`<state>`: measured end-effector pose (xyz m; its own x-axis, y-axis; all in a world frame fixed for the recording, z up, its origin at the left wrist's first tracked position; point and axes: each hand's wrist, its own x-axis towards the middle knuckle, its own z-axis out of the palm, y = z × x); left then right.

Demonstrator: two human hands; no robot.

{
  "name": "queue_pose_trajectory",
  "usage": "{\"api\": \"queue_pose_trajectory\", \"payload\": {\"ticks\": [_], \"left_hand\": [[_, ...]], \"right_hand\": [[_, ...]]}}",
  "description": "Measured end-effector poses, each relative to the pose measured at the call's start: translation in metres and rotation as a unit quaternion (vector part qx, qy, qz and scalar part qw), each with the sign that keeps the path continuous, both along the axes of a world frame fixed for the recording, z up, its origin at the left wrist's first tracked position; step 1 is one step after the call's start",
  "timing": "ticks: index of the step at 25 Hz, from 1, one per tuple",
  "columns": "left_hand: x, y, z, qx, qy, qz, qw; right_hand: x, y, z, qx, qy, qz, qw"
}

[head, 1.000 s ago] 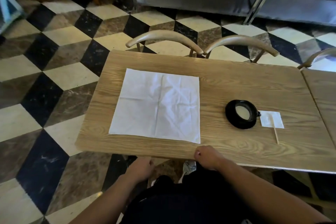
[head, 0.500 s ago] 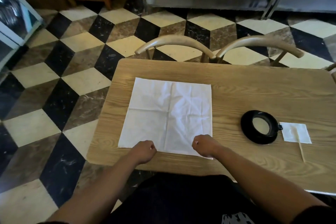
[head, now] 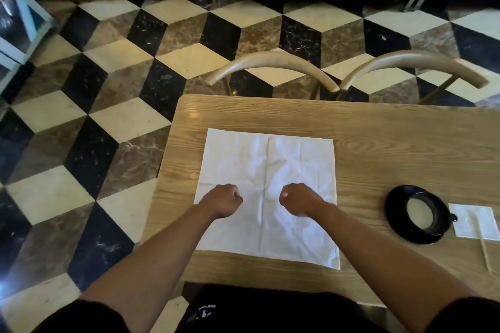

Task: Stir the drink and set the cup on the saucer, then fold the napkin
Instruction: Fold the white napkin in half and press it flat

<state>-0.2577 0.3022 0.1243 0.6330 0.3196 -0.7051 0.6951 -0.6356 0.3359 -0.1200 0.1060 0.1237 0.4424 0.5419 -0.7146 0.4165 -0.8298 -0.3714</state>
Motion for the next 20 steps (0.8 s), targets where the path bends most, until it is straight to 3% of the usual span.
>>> {"api": "queue_pose_trajectory", "payload": {"ticks": [6,9,12,20], "left_hand": [[0.058,0.067,-0.037,0.089,-0.171,-0.025,0.981],[0.076,0.09,-0.068,0.157,-0.285,-0.081,0.942],[0.078,0.111,-0.107,0.204,-0.374,-0.117,0.897],[0.058,0.13,-0.147,0.208,-0.373,-0.137,0.894]], "right_hand": [[0.02,0.099,-0.016,0.07,-0.129,-0.105,0.984],[0.013,0.141,-0.047,0.125,-0.264,-0.088,0.952],[0.002,0.167,-0.09,0.219,-0.338,-0.083,0.911],[-0.011,0.188,-0.14,0.245,-0.378,-0.06,0.891]]}}
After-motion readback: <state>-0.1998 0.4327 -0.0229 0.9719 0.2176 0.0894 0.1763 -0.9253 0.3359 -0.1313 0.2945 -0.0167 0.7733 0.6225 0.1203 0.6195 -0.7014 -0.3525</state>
